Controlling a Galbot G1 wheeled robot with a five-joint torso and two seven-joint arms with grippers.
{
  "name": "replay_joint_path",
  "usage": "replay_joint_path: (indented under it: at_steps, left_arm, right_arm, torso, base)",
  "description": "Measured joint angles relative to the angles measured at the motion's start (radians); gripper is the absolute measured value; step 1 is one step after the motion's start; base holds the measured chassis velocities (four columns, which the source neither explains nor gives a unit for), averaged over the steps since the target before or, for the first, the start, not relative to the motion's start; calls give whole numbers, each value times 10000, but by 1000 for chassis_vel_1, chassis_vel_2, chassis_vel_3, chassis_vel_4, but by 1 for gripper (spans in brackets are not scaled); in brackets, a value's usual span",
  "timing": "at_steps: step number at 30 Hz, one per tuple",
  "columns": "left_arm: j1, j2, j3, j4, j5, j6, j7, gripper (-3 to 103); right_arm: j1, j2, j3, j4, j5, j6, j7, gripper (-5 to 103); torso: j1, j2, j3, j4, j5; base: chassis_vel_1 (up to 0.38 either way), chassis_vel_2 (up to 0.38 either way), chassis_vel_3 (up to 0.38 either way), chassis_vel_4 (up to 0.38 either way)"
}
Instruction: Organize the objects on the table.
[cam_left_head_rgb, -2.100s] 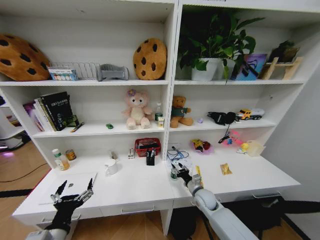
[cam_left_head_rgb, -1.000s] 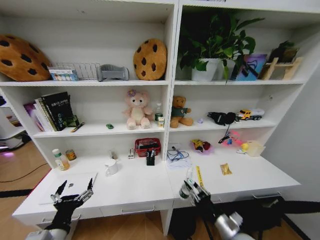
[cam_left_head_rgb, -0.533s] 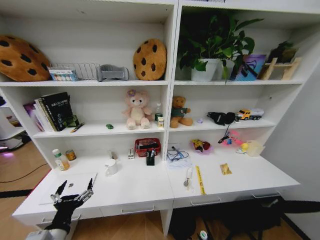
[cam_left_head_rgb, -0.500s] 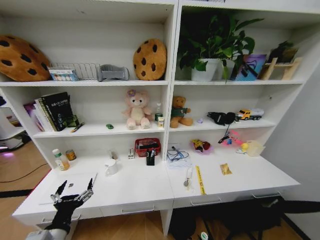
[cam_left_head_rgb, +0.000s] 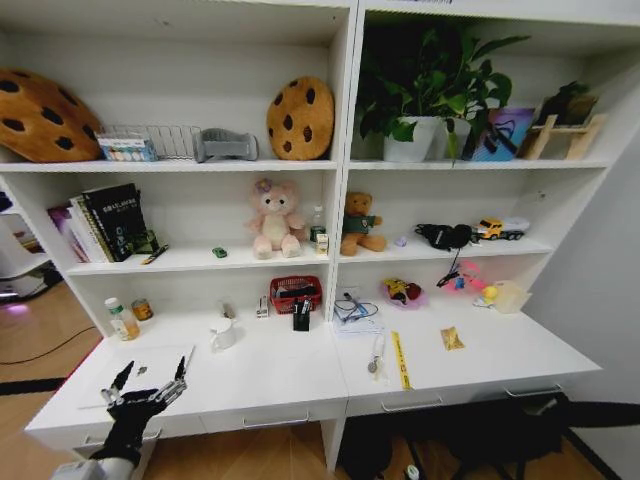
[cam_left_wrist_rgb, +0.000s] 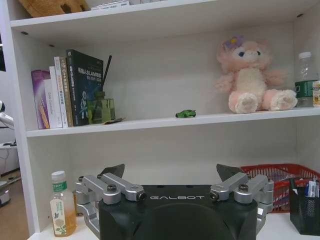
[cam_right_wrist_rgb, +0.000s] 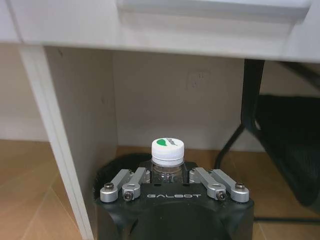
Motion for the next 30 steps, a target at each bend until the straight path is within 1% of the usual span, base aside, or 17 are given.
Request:
replay_joint_path:
  at_steps: [1, 3, 4, 6, 7, 9, 10, 13, 17, 27, 30]
  left_arm:
    - [0, 0, 0, 0, 0, 0, 0, 100]
    - [0, 0, 1, 0, 0, -1, 0, 100]
    - [0, 0, 1, 0, 0, -1, 0, 100]
    - [0, 0, 1, -1, 0, 0, 1, 100]
    - [0, 0, 1, -1, 0, 0, 1, 100]
    - [0, 0, 0, 0, 0, 0, 0, 100]
    - [0, 0, 0, 0, 0, -1, 0, 100]
    - [0, 0, 0, -1, 0, -1, 0, 100]
    - [1, 0, 0, 0, 0, 0, 0, 100]
    - [0, 0, 0, 0, 0, -1, 0, 100]
    - [1, 0, 0, 0, 0, -1, 0, 100]
  right_arm:
    - [335, -26, -117, -462, 49, 44, 40, 28]
    - [1201, -93, -314, -1535, 142, 82, 73, 28]
    - [1201, -93, -314, -1535, 142, 82, 73, 28]
    - [1969, -121, -460, -2306, 138, 162, 79, 28]
    - [1969, -121, -460, -2306, 138, 162, 79, 28]
    - [2617, -139, -543, -2781, 109, 178, 122, 28]
    - [2795, -117, -570, -2857, 90, 91, 157, 28]
    - [3073, -39, -603, -3074, -35, 41, 225, 28]
    - [3583, 166, -614, -3716, -315, 186, 409, 28]
    - [3840, 477, -614, -3673, -417, 226, 419, 28]
    - [3926, 501, -623, -3739, -302, 502, 289, 28]
  torso:
    - [1, 0, 0, -5, 2]
    - [0, 0, 1, -6, -2]
    - [0, 0, 1, -6, -2]
    - [0, 0, 1, -3, 3]
    - [0, 0, 1, -3, 3]
    - [1, -1, 0, 2, -2]
    - [2, 0, 0, 0, -2]
    - [2, -1, 1, -7, 1]
    - [1, 0, 0, -4, 1]
    - [1, 1, -1, -4, 1]
    - [0, 1, -1, -5, -1]
  base:
    - [0, 0, 0, 0]
    - [0, 0, 0, 0]
    - [0, 0, 0, 0]
    - [0, 0, 0, 0]
    - [0, 0, 0, 0]
    - [0, 0, 0, 0]
    - [0, 0, 0, 0]
    - [0, 0, 0, 0]
    - [0, 0, 0, 0]
    - [0, 0, 0, 0]
    - [0, 0, 0, 0]
